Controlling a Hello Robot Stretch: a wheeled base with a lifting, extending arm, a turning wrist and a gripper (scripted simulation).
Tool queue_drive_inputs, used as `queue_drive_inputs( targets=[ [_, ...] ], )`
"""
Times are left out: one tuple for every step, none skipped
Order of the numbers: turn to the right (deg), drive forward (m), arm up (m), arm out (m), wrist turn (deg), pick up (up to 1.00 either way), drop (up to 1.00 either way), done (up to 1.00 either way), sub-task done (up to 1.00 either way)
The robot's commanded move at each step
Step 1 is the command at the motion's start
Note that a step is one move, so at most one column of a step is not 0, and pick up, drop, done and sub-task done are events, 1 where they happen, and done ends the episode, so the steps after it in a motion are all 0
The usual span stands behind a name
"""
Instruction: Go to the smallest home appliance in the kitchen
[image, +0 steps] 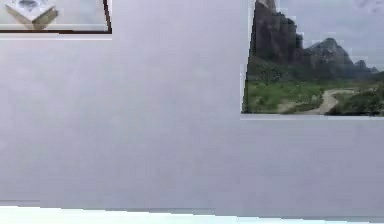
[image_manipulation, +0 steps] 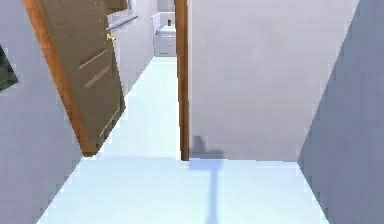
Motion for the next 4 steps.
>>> queue_drive_inputs(
  targets=[
    [45.0, 0.00, 0.00, 0.00, 0.0, 0.00, 0.00, 0.00, 0.00],
    [15.0, 0.00, 0.00, 0.00, 0.0, 0.00, 0.00, 0.00, 0.00],
    [0.0, 0.05, 0.00, 0.00, 0.0, 0.00, 0.00, 0.00, 0.00],
    [-45.0, 0.00, 0.00, 0.00, 0.0, 0.00, 0.00, 0.00, 0.00]
  ],
)
